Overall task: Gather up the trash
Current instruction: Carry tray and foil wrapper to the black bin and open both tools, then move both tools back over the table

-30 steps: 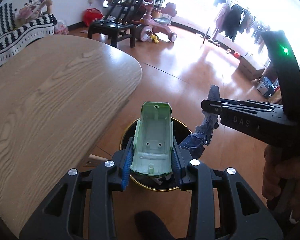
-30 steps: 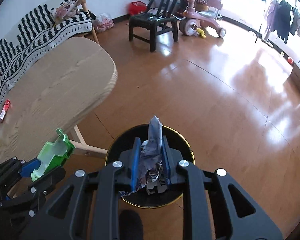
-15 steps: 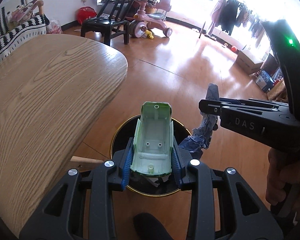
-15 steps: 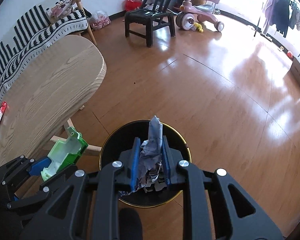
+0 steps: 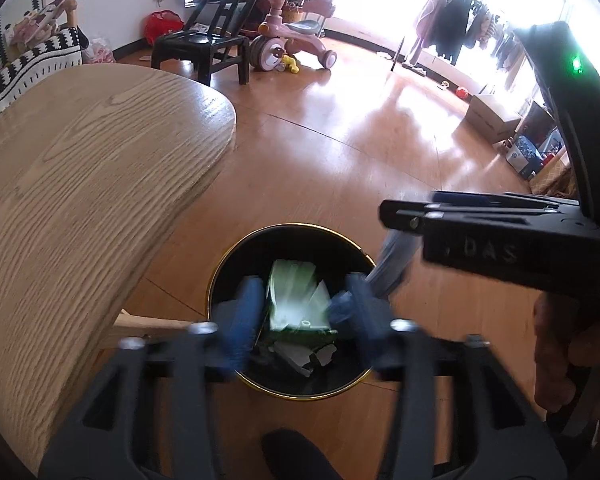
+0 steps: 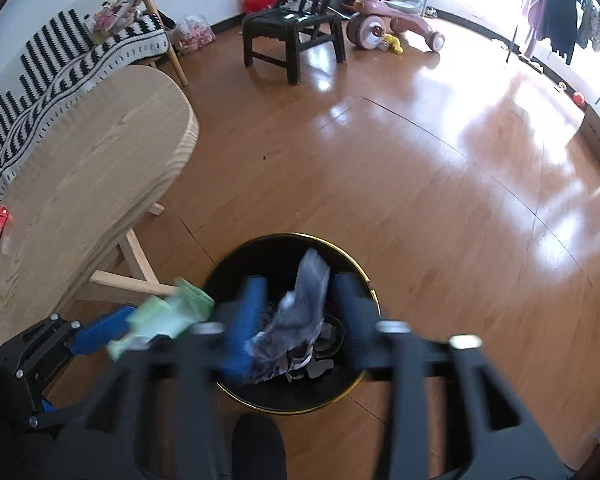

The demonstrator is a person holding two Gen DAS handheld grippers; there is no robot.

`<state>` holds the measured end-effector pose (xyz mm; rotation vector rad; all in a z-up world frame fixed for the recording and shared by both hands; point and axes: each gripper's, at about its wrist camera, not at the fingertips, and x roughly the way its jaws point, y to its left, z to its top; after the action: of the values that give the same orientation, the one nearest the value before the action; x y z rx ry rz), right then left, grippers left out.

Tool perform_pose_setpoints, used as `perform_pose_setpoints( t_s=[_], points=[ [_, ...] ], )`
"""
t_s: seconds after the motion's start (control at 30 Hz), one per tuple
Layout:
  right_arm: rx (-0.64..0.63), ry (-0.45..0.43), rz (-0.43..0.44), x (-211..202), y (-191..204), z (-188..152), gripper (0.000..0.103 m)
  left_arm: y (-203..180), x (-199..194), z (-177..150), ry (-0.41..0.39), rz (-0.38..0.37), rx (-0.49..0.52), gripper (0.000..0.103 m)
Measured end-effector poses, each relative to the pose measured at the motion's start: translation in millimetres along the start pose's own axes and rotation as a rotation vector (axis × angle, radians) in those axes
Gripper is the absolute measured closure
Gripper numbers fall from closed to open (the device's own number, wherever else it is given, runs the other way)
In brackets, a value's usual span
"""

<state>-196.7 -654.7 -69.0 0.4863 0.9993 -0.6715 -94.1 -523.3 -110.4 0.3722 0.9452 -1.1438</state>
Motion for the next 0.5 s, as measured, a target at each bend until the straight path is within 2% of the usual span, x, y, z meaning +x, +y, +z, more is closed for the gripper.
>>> perform_pose_setpoints(
  t_s=[0.17,0.3,0.5],
  points=[
    [0.012,-0.015,-0.004,-2.9,-3.7,0.1,0.031,-1.8,-6.2,-0.1,-0.02,-0.006,0.002,0.037],
    [0.024,-0.041,-0.001,-9.5,-1.2,4.0,0.029,0.2,-17.3,-1.3,-0.04,0.006,0.007,0.028],
    [0.0,-0.104,0.054,-30.8,34.3,13.9,0.026,28.3,-54.4,-6.7,-0.072,0.064,-0.029,0.021]
  ],
)
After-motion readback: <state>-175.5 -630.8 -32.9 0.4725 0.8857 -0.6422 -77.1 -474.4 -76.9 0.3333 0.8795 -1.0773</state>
